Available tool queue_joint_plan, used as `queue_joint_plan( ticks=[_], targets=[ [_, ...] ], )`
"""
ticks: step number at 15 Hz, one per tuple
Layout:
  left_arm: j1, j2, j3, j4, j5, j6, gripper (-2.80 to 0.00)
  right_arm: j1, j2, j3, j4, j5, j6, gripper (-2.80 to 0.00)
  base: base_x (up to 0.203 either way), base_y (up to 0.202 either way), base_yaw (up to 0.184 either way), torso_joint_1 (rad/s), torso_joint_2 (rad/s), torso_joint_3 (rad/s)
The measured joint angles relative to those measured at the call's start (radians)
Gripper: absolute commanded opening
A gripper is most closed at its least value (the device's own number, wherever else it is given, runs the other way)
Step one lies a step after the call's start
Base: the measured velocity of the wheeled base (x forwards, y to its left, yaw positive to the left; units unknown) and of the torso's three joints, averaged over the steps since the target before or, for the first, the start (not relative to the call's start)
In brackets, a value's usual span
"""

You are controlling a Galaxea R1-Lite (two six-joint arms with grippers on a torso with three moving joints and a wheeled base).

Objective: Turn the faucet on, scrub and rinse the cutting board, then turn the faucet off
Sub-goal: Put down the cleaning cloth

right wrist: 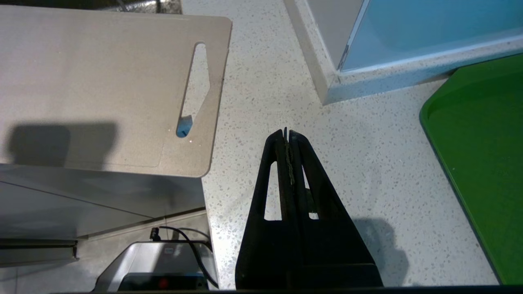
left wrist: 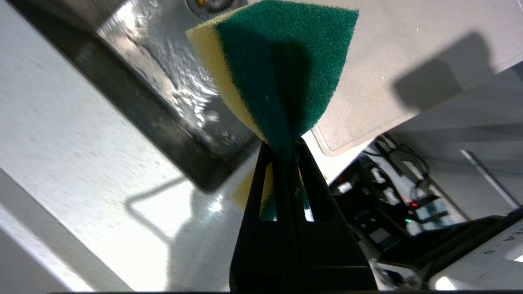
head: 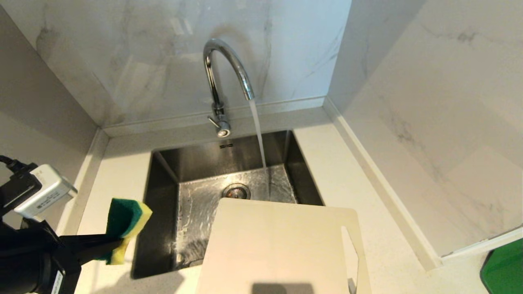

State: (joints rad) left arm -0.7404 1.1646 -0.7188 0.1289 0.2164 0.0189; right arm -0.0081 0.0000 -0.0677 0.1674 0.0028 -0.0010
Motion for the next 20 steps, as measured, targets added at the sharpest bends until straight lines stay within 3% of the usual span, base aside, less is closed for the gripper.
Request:
queue_joint_plan(
  ticks=[3,8,14,20],
  targets=[
    [0.000,0.028,0.026,0.011,-0.006,-0.136,-2.80,0.000,0.000,0.000,0.000,0.000,0.000,-2.80,0.000,0.000,0.000,0.000,0.00,0.000],
    [0.007,0.075,0.105,0.036,-0.013,-0.183,-2.80,0.000,0.000,0.000,0.000,0.001,0.000,-2.80,0.000,0.000,0.000,0.006,0.00,-0.003],
    [0.006,0.141,0.088,0.028,-0.075,-0.173,-2.80,0.000,0.000,0.000,0.000,0.000,0.000,-2.80,0.000,0.000,0.000,0.000,0.00,0.000],
    [0.011,0.282,-0.035,-0.052,-0.102,-0.173,-2.80,0.000,0.000,0.000,0.000,0.000,0.000,-2.80,0.000,0.000,0.000,0.000,0.00,0.000]
  ],
)
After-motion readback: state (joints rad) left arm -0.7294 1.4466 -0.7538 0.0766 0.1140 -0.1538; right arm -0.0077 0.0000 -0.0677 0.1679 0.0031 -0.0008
